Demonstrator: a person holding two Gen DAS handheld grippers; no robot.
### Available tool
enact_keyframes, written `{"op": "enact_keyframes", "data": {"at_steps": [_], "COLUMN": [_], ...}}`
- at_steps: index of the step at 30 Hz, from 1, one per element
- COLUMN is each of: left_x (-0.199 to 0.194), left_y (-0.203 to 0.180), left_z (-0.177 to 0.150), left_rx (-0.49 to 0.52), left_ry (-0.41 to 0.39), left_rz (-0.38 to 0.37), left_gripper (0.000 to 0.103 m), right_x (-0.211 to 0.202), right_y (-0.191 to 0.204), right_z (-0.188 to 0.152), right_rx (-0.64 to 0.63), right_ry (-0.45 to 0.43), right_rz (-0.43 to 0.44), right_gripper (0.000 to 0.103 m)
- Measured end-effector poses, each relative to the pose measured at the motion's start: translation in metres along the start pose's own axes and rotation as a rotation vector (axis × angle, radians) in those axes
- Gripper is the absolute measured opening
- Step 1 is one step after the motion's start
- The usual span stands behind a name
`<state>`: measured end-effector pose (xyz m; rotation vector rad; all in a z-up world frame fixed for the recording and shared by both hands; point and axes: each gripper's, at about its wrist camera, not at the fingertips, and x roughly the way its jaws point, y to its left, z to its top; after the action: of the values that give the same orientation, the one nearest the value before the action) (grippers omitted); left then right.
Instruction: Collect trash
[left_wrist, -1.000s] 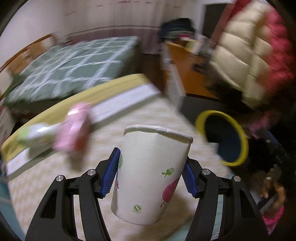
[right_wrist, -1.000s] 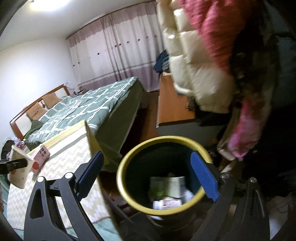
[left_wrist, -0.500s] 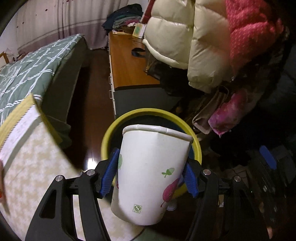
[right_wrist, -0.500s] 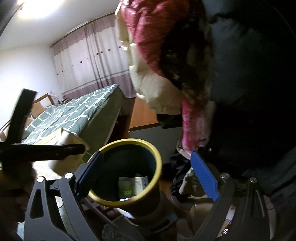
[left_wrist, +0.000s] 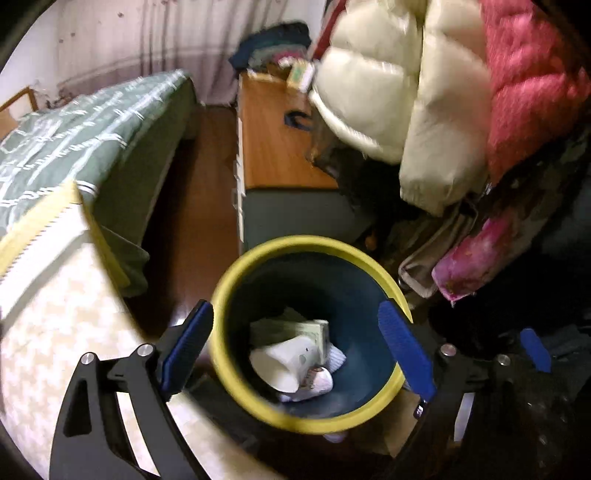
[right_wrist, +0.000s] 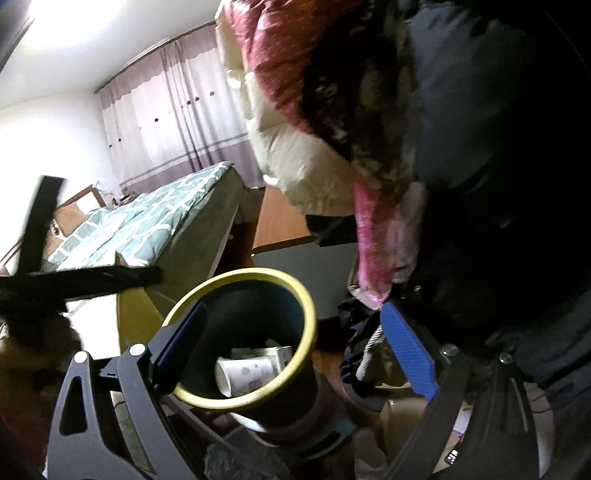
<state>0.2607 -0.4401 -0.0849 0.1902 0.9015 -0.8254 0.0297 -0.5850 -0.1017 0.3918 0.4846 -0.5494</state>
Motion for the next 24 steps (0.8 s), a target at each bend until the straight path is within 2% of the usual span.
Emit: {"op": "enact_keyframes", "data": {"at_steps": [6, 8, 13, 17, 21, 24], "left_x": [-0.093, -0.13, -0.199, -0.247, -0.275, -0.294], "left_y": [0.061, 0.092, 0.162, 0.225, 0.283, 0.326], "left_z": [-0.033, -0.052, -0.101, -0.148, -0.19, -0.22], "left_rx": [-0.092, -0.136, -0.244, -0.345, -0.456, -0.548], "left_ry": [-0.179, -0.239, -0.333, -0.386, -0.407, -0.434], "left_rz": [0.1, 0.167, 0.339, 0.497, 0.589, 0.688], "left_gripper": [0.098, 0.098, 0.098, 0.098, 0.098, 0.098], "right_x": [0.006, 0.006, 0.004, 0.001, -0.003, -0.003], "right_y": [0.037, 0.053, 0.104, 0.153, 0.202, 0.251], "right_z": [-0.001, -0.002, -0.005, -0.011, -0.019, -0.028], "right_rx": [-0.058, -0.081, -0.145, -0.202, -0.26, -0.309], "right_ry": [0.024, 0.027, 0.039, 0.064, 0.084, 0.107], "right_rz": [0.066, 0.09, 0.16, 0.219, 0.272, 0.328], "right_gripper": [0.09, 0.09, 0.09, 0.09, 0.09, 0.09]}}
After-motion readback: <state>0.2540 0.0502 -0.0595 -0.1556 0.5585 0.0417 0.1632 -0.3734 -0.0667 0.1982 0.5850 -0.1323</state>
